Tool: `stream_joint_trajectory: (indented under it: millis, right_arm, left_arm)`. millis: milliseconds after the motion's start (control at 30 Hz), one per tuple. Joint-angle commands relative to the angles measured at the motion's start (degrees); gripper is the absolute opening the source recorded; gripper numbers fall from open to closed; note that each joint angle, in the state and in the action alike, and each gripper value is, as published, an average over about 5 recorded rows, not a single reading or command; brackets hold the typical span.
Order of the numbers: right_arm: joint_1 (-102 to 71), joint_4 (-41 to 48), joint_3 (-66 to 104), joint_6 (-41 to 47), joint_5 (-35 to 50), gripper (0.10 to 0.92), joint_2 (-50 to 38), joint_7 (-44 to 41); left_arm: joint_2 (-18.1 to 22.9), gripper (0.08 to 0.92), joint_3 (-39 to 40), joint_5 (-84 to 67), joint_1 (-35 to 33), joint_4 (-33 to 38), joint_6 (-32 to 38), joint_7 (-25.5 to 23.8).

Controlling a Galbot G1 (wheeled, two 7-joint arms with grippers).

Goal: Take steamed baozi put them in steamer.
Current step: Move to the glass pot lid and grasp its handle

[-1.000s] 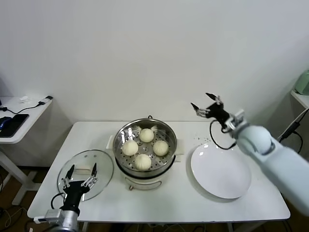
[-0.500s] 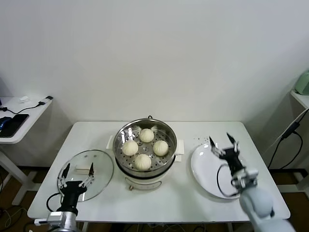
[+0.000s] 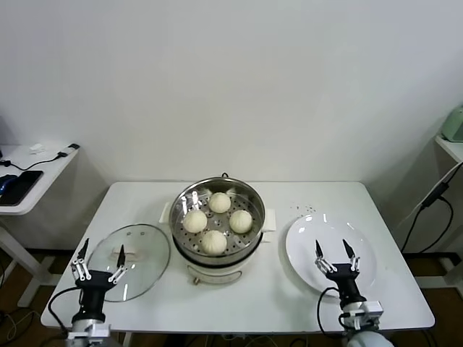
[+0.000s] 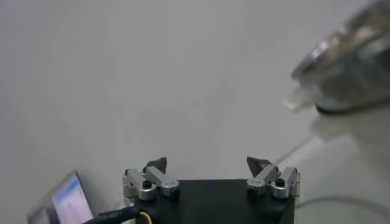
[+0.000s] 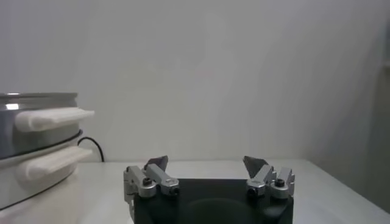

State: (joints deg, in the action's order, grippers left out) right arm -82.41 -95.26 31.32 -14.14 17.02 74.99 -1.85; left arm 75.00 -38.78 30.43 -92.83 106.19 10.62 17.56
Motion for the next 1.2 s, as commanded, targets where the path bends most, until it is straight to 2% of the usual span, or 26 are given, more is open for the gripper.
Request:
stream_joint_trajectory:
  millis: [33, 167, 400, 867, 1200]
  right_arm:
    - [-2.5, -0.7, 1.8, -0.1, -2.8, 0.823, 4.4, 0.4]
    - [-2.2, -1.0, 1.6, 0.4, -2.8, 0.823, 4.2, 0.5]
    - [-1.6, -0.1, 1.7, 0.5, -2.4, 0.823, 4.2, 0.8]
    - [-1.9, 0.7, 1.9, 0.0, -2.7, 0.823, 4.5, 0.8]
    - [-2.2, 1.5, 2.4, -0.4, -3.3, 0.823, 4.8, 0.7]
  left_arm:
    - [-5.9, 0.823, 0.1, 38.1, 1.6, -12.4, 0.3, 10.4]
    - [-6.9, 0.823, 0.2, 41.4, 3.2, -16.8, 0.2, 10.0]
    - [-6.4, 0.823, 0.5, 41.7, 5.9, -21.5, -1.2, 9.7]
    - [-5.7, 0.823, 1.6, 41.7, 14.1, -27.2, -4.0, 8.9]
    - [-5.5, 0.823, 3.3, 41.7, 17.4, -28.3, -5.0, 7.1]
